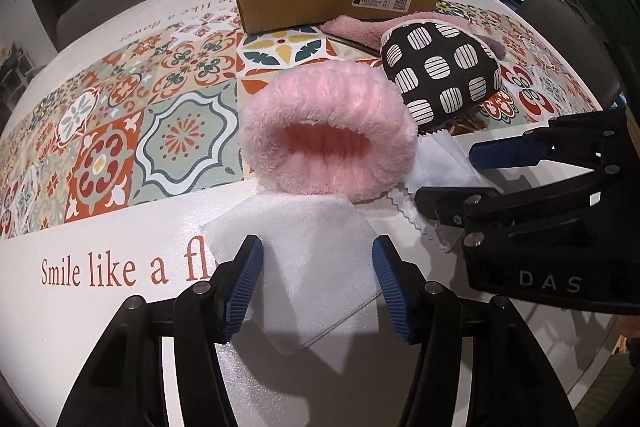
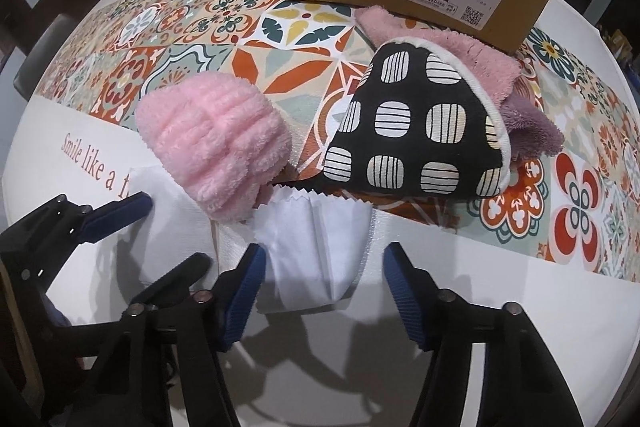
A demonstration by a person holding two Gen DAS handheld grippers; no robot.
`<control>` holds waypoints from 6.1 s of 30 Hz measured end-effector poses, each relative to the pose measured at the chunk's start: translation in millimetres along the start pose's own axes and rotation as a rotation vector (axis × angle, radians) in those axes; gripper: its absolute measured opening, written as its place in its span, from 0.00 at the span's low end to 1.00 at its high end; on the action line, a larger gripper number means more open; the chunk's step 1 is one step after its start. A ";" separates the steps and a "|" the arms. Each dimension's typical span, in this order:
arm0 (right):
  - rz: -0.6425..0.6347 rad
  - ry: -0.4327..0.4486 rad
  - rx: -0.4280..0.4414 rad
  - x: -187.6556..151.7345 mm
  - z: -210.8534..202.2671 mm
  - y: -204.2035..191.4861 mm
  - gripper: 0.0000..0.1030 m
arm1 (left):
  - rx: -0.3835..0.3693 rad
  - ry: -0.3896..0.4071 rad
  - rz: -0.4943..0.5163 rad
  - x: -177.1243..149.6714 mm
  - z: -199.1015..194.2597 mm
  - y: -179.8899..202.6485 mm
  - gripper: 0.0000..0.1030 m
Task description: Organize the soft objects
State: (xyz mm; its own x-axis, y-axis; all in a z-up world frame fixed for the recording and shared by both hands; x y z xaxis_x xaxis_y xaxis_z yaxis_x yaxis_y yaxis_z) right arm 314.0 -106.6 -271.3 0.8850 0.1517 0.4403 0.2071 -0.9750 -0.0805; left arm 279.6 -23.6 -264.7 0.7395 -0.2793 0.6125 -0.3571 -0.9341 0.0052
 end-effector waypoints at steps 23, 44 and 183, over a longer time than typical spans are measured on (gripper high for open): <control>0.040 0.014 0.055 -7.2 -18.5 -3.0 0.15 | -0.064 0.023 -0.096 0.2 -24.6 2.4 0.08; 0.066 0.108 0.096 -3.4 -71.5 2.0 0.14 | -0.108 0.152 -0.149 38.4 -73.7 15.5 0.08; 0.142 0.491 -0.028 235.9 -99.6 122.2 0.35 | 0.038 0.407 -0.030 291.7 -23.6 -16.1 0.54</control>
State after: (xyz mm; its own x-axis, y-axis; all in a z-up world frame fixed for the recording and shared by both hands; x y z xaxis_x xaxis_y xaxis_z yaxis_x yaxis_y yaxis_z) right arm 506.6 -206.1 -88.2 0.6019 -0.0700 0.7955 0.0824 -0.9854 -0.1490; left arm 487.6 -84.8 -67.5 0.4606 -0.1478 0.8752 -0.3117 -0.9502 0.0036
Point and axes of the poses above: each gripper's, at about its wrist camera, not at the fingertips, and z roughly the way its jaws point, y to its right, x to its top, the point moved 7 cm from there along z, roughly the way its jaws point, and after that the axes turned 10 degrees about y, right-handed, at the moved point
